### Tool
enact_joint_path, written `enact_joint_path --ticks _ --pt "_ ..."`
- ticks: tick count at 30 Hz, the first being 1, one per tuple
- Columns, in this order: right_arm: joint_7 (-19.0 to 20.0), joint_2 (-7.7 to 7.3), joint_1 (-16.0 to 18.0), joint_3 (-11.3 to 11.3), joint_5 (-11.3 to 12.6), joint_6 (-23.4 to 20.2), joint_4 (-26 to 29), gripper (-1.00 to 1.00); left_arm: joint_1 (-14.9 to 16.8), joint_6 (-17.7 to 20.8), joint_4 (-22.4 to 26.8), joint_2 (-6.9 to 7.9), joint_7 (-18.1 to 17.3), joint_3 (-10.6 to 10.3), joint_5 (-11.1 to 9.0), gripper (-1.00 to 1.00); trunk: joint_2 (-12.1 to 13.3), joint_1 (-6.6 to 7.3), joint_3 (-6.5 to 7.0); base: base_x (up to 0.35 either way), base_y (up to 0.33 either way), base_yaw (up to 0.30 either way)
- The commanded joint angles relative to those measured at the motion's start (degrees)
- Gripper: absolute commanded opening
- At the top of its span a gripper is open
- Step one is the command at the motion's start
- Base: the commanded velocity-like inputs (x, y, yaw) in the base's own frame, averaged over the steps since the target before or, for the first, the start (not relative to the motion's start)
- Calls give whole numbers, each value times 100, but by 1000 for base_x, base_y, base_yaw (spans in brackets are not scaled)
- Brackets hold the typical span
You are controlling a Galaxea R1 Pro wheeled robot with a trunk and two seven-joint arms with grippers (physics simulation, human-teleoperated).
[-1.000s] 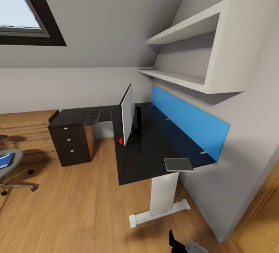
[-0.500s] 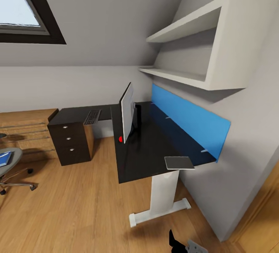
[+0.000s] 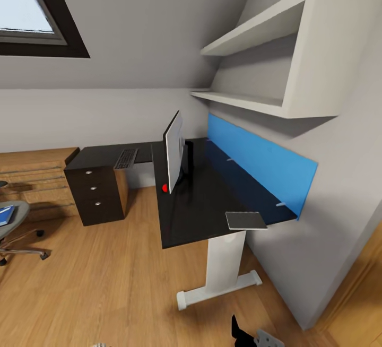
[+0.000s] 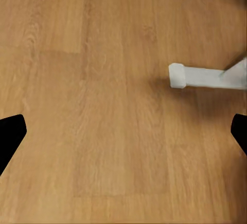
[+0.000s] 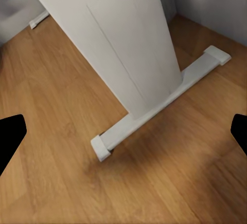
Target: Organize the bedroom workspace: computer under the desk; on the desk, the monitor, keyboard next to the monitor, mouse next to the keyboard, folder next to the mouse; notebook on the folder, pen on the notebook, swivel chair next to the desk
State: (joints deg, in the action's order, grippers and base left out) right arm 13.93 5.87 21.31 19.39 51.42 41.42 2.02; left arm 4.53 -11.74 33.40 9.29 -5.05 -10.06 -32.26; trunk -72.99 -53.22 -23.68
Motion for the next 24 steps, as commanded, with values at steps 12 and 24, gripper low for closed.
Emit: enact_joint_path --ticks 12,24 --pt "46 0 5 21 61 21 -1 100 -725 -5 1206 401 -389 -40 -626 100 -486 -264 -222 0 0 0" --pt "60 -12 5 21 67 27 6 100 -1475 -11 2396 503 125 -39 -641 100 -968 -528 -438 0 0 0"
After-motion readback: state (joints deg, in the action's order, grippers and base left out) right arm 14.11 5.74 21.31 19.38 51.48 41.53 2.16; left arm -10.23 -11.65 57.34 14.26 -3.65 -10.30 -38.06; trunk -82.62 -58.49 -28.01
